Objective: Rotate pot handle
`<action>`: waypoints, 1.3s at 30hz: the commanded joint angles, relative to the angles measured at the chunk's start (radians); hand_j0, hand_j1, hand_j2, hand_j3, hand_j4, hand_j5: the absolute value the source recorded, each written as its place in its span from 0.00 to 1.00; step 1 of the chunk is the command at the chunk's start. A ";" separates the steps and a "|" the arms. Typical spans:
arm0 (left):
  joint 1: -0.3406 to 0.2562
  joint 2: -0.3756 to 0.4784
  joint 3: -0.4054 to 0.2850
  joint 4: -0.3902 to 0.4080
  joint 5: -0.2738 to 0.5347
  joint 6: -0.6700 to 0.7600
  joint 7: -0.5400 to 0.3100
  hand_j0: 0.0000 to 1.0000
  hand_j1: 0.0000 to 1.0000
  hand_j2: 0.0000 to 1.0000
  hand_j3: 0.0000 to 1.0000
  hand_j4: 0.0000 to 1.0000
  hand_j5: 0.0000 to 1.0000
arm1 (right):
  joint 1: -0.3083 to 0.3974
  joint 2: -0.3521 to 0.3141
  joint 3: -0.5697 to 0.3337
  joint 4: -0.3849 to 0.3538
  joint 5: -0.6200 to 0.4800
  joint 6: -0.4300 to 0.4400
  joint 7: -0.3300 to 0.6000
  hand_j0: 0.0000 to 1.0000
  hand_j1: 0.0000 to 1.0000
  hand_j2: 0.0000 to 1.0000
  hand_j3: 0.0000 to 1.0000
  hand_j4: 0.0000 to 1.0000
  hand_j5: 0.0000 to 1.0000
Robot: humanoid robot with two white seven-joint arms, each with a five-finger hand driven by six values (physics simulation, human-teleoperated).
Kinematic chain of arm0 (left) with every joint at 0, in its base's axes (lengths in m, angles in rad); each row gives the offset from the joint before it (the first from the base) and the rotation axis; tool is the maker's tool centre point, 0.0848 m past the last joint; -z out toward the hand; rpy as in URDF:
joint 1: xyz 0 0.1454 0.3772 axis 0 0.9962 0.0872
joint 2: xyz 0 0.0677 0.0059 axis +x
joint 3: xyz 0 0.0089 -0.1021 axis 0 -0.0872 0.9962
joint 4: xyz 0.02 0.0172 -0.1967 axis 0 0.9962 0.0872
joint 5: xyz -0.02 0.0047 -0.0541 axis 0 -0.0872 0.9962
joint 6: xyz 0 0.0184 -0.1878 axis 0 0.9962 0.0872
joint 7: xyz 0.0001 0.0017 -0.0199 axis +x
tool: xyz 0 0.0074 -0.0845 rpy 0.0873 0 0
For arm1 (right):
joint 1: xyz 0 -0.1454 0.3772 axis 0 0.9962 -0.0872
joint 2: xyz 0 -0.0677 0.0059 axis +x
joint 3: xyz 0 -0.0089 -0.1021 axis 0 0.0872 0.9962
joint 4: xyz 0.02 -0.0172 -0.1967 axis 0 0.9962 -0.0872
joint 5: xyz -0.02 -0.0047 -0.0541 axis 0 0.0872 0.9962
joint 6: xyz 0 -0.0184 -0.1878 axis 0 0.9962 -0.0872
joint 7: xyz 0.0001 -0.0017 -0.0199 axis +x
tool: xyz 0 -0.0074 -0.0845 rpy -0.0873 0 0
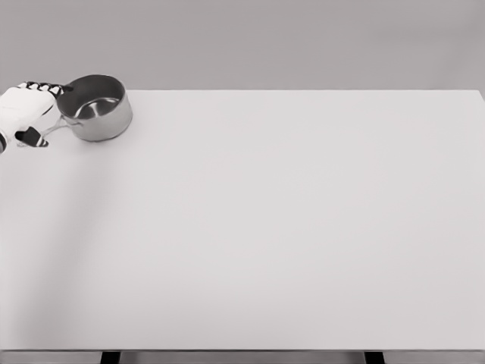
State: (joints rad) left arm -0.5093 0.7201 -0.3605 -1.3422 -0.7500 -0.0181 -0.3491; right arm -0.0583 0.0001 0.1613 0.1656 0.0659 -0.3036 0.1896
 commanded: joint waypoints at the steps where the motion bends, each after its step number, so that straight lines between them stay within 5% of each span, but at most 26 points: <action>1: 0.000 -0.001 0.002 0.006 -0.011 0.000 0.001 1.00 1.00 1.00 1.00 1.00 1.00 | 0.000 0.000 0.000 0.000 0.000 0.000 0.001 1.00 1.00 1.00 1.00 1.00 1.00; 39: -0.014 0.002 0.032 0.080 -0.012 -0.005 0.022 1.00 1.00 1.00 1.00 1.00 1.00 | 0.000 0.000 0.000 0.000 0.000 0.000 0.001 1.00 1.00 1.00 1.00 1.00 1.00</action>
State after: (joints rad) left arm -0.5231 0.7214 -0.3299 -1.2665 -0.7616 -0.0227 -0.3282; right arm -0.0583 0.0001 0.1613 0.1657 0.0659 -0.3036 0.1897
